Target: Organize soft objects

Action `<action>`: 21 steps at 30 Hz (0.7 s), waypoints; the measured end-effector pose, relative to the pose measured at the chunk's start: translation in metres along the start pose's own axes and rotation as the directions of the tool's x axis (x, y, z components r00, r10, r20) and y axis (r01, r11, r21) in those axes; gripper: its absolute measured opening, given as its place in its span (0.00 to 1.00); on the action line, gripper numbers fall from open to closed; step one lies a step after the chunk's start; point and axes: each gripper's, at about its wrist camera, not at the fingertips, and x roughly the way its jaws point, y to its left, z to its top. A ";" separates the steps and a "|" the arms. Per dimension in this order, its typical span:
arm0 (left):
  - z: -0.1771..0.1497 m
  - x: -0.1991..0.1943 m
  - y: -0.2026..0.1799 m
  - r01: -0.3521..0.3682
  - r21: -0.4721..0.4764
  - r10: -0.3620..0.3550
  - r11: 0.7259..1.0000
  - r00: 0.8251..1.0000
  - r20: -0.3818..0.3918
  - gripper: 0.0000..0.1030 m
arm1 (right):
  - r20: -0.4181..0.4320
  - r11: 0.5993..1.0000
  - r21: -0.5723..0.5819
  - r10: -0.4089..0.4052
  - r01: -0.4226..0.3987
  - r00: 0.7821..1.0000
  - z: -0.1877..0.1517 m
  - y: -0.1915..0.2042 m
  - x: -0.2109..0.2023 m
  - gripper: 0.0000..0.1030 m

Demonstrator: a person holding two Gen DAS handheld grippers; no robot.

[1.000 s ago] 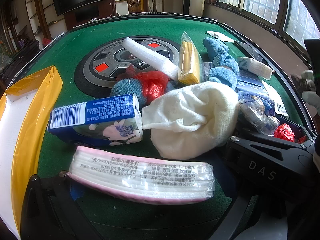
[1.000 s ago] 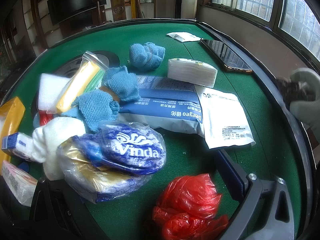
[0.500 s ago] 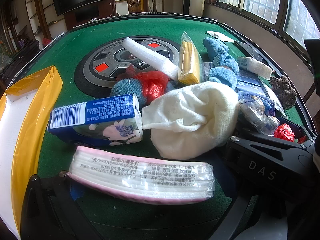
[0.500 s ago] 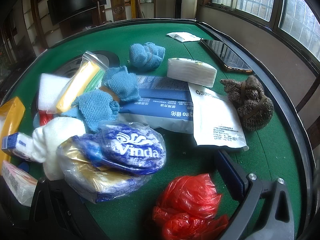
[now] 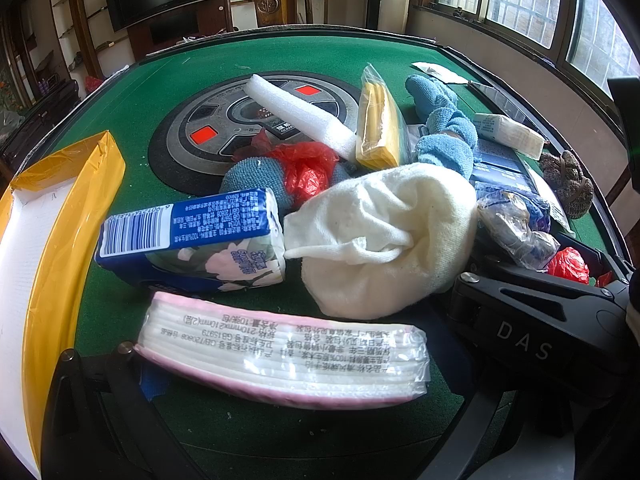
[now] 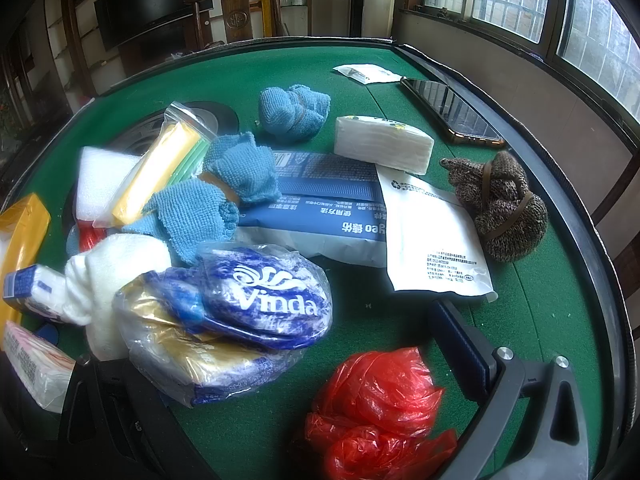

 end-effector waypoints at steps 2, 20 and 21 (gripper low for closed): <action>0.000 0.000 0.000 0.000 0.000 0.000 1.000 1.000 0.000 1.00 | 0.000 1.000 0.000 0.000 0.000 1.000 0.000 0.000 0.000 0.98; -0.014 -0.012 -0.001 0.031 0.044 -0.030 0.999 0.999 -0.033 1.00 | -0.110 0.986 -0.134 0.081 -0.096 0.991 -0.003 0.002 -0.002 0.99; -0.014 -0.012 -0.001 0.029 0.045 -0.028 0.999 0.999 -0.033 1.00 | -0.113 0.986 -0.136 0.078 -0.094 0.990 -0.002 0.001 -0.002 0.99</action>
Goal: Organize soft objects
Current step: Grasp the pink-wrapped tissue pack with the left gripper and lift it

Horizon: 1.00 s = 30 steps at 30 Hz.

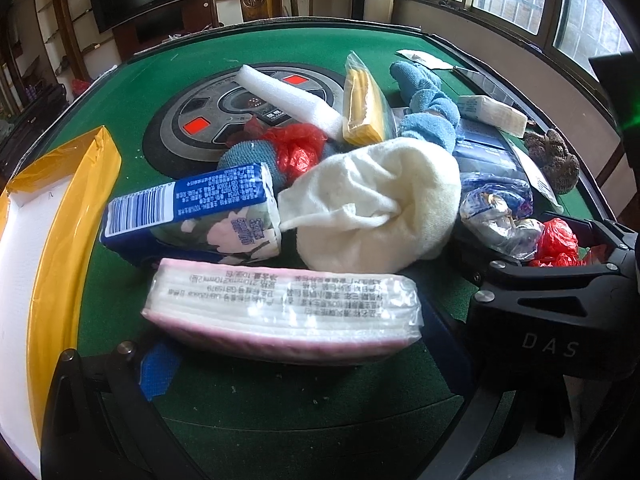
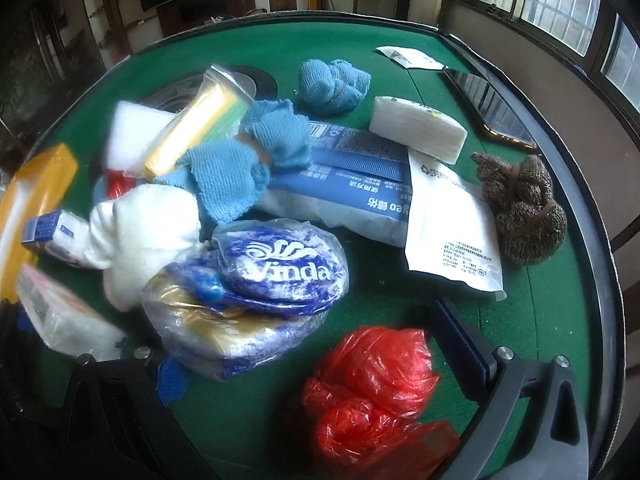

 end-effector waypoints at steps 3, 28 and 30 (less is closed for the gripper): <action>0.000 0.000 0.000 0.004 0.008 -0.003 1.000 1.000 -0.006 1.00 | -0.012 1.000 -0.004 0.000 0.000 1.000 0.002 0.000 0.001 0.98; -0.025 -0.081 0.093 0.176 -0.117 -0.156 0.977 0.974 0.163 0.99 | 0.327 0.972 0.213 0.025 -0.099 0.945 -0.010 -0.047 -0.051 0.99; -0.022 -0.077 0.082 0.203 -0.133 -0.180 0.970 0.969 0.167 0.99 | 0.315 0.973 0.205 0.039 -0.108 0.948 -0.011 -0.046 -0.048 0.99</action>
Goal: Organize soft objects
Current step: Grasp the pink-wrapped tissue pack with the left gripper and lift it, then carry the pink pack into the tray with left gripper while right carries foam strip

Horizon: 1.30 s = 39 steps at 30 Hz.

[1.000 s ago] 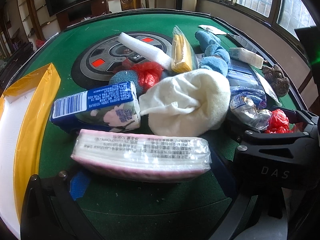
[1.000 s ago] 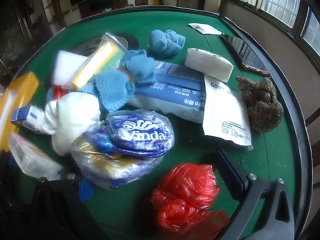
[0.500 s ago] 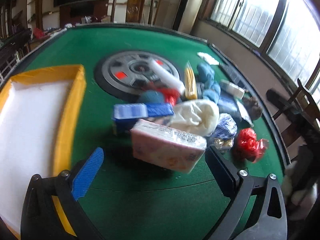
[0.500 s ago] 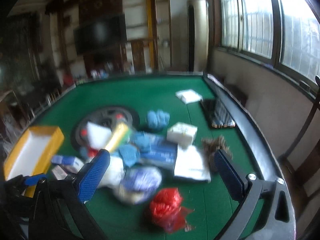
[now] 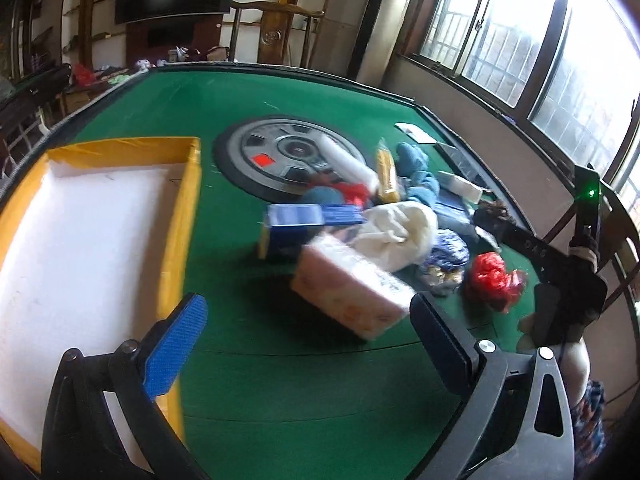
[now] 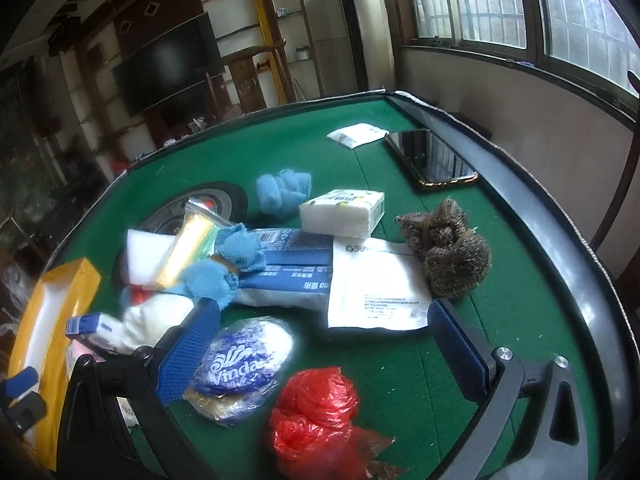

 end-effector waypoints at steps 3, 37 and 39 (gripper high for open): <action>0.006 0.007 -0.010 0.008 -0.065 -0.007 0.998 1.000 0.009 0.99 | -0.011 1.000 -0.021 0.003 -0.003 1.000 -0.003 0.003 0.001 0.99; 0.005 -0.016 0.034 0.185 -0.213 -0.193 0.959 0.981 -0.017 0.18 | -0.056 1.000 -0.017 -0.015 0.014 0.998 -0.003 0.001 0.010 0.99; 0.003 -0.034 0.050 0.179 -0.230 -0.181 0.957 0.983 0.014 0.18 | -0.055 1.000 -0.010 -0.015 0.015 0.998 -0.003 0.000 0.010 0.99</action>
